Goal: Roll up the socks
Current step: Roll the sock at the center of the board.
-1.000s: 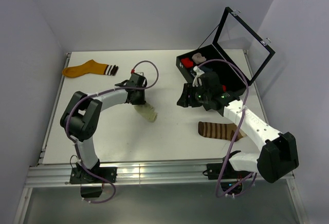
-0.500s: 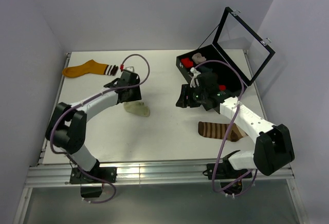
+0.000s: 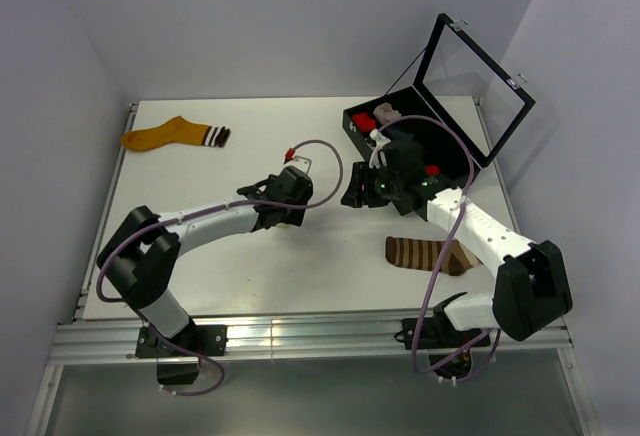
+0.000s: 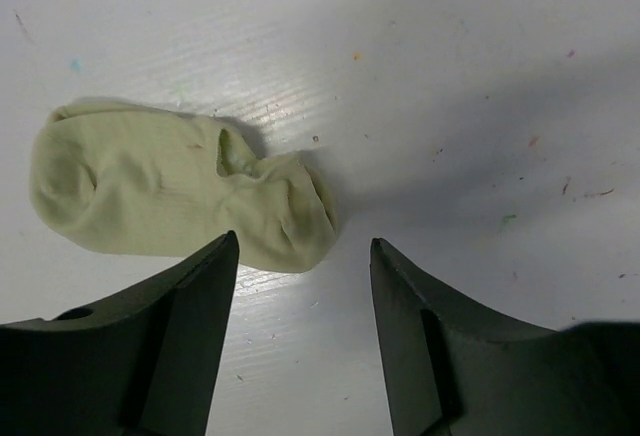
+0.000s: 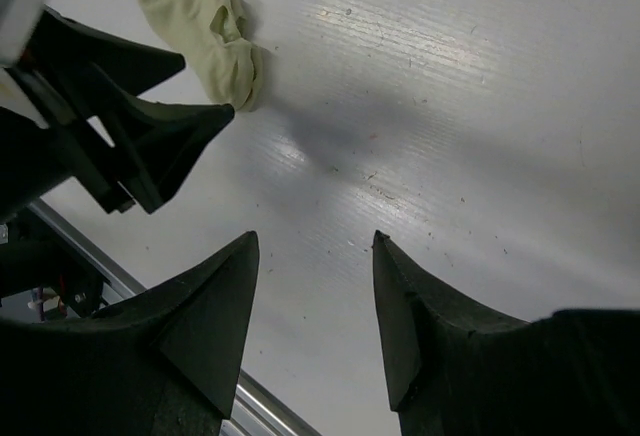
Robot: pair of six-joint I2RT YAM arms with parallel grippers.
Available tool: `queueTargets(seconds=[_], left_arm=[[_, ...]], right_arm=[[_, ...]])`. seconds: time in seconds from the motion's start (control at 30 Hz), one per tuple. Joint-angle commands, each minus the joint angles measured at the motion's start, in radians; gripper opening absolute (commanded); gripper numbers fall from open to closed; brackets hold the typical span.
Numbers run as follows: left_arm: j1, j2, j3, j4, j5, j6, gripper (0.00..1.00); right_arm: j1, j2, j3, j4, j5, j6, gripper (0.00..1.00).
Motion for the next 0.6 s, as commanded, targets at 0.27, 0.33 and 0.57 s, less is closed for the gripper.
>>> queueTargets(seconds=[0.27, 0.33, 0.57], left_arm=[[-0.035, 0.108, 0.016, 0.0, -0.068, 0.044, 0.51], [-0.044, 0.128, 0.022, -0.003, -0.071, 0.045, 0.5], [-0.064, 0.174, 0.041, -0.016, -0.087, 0.05, 0.47]], right_arm=[[0.01, -0.005, 0.004, 0.044, 0.009, -0.009, 0.56], [0.01, -0.004, 0.004, 0.04, 0.012, -0.014, 0.56], [0.01, 0.004, 0.002, 0.038, 0.012, -0.022, 0.56]])
